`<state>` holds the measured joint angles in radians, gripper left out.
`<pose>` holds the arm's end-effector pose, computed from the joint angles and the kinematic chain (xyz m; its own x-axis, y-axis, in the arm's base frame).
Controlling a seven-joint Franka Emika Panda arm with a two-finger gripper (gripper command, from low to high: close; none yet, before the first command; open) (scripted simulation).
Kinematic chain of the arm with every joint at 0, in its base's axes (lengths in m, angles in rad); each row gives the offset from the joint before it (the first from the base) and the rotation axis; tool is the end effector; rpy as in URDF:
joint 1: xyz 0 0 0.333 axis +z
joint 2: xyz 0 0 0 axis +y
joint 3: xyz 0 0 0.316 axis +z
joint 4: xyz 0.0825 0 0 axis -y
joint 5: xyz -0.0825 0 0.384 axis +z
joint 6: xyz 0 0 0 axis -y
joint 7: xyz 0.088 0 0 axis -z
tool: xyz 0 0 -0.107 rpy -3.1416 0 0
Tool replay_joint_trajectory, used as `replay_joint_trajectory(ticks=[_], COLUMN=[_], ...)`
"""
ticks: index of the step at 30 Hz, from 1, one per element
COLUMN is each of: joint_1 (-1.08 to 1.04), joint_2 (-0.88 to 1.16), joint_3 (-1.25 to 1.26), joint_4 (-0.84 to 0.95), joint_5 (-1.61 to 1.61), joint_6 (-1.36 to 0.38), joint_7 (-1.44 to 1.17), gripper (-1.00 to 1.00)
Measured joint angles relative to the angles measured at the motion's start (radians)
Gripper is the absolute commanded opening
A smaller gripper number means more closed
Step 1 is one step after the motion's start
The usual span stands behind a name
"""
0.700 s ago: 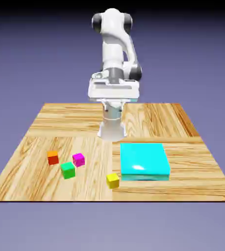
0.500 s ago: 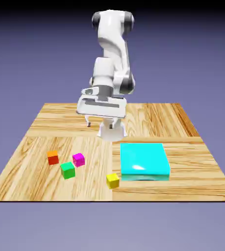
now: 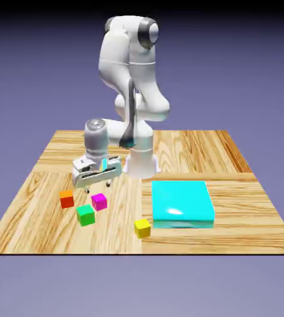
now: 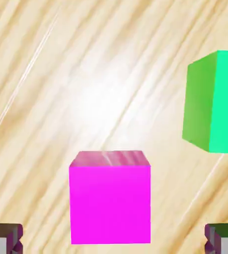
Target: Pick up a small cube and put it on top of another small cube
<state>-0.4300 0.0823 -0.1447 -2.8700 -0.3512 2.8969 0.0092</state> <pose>0.2955 -0.1692 0.1672 0.9683 -0.2401 -0.0690 -0.2348 -0.9690 0.0768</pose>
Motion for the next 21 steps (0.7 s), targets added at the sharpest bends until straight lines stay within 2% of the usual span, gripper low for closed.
replay_joint_trajectory(ticks=[5, 6, 8, 16, 18, 21], joint_1=[-0.003, -0.003, -0.003, 0.003, 0.001, 0.097], joint_2=[0.181, 0.191, 0.191, -0.098, -0.109, -0.098], joint_3=[-0.031, -0.033, -0.033, 0.016, 0.018, -0.052], joint_4=[0.036, 0.038, 0.038, -0.020, -0.022, 0.072], joint_5=[-0.120, -0.127, -0.127, 0.065, 0.072, 0.104], joint_6=[0.146, 0.154, 0.154, -0.080, -0.088, -0.161], joint_7=[0.097, 0.102, 0.102, -0.052, -0.058, -0.188], gripper=[0.00, -1.00, -1.00, -1.00, -1.00, -1.00])
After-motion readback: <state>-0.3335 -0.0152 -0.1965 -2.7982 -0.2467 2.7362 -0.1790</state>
